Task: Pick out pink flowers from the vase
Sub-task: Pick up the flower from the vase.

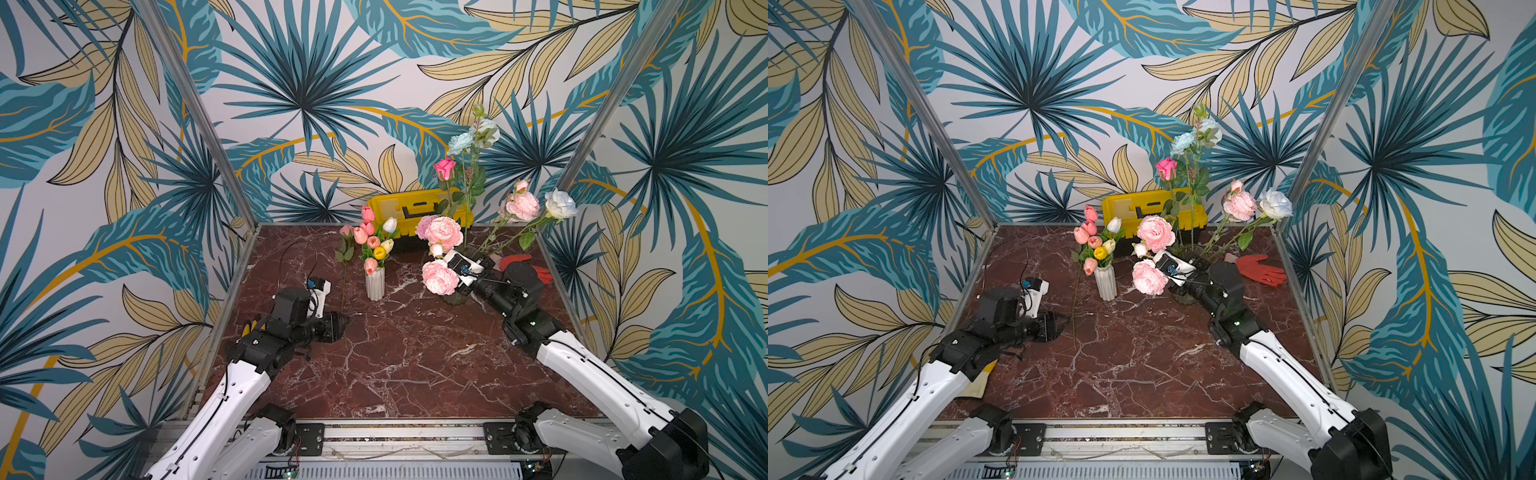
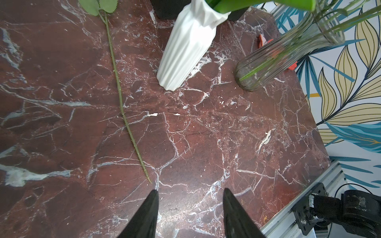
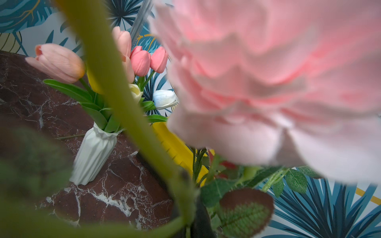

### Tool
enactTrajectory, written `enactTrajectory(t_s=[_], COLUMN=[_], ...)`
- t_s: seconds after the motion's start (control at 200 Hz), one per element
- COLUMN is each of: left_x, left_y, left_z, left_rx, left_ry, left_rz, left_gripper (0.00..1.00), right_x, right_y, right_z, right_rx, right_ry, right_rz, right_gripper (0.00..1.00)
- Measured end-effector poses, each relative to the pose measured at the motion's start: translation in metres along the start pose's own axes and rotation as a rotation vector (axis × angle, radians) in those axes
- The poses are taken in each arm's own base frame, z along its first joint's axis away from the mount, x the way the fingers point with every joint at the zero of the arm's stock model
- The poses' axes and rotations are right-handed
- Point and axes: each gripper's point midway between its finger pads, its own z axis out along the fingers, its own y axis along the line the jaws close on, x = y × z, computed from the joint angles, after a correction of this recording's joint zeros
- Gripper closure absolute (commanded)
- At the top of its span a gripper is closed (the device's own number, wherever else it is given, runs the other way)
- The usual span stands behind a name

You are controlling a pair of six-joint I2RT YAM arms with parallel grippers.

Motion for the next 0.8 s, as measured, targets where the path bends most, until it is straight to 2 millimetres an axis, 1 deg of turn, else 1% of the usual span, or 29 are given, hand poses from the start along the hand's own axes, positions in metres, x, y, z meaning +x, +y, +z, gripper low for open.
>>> enactTrajectory(t_s=[0.21, 0.396, 0.471, 0.566, 0.621, 0.731, 0.801], left_x=[0.001, 0.0, -0.002, -0.004, -0.006, -0.007, -0.003], left_y=[0.0, 0.0, -0.003, -0.013, -0.021, -0.044, -0.061], left_z=[0.0, -0.003, -0.004, -0.009, -0.013, -0.023, -0.027], left_rx=[0.0, 0.001, 0.017, 0.061, 0.1, 0.183, 0.227], left_ry=[-0.002, -0.013, -0.022, -0.039, -0.057, -0.092, -0.102], left_rz=[0.003, 0.008, 0.015, 0.035, 0.064, 0.147, 0.23], left_gripper=[0.49, 0.49, 0.49, 0.49, 0.49, 0.49, 0.49], right_x=[-0.008, -0.012, -0.015, -0.021, -0.025, -0.037, -0.045], right_y=[-0.008, -0.025, -0.032, -0.04, -0.043, -0.05, -0.057], right_z=[-0.007, -0.013, -0.016, -0.02, -0.022, -0.026, -0.029], right_rx=[-0.009, 0.01, 0.02, 0.028, 0.028, 0.028, 0.036], right_ry=[-0.03, -0.056, -0.07, -0.089, -0.102, -0.127, -0.14], right_rz=[0.042, 0.103, 0.126, 0.147, 0.158, 0.169, 0.169], right_gripper=[0.98, 0.98, 0.98, 0.98, 0.98, 0.98, 0.98])
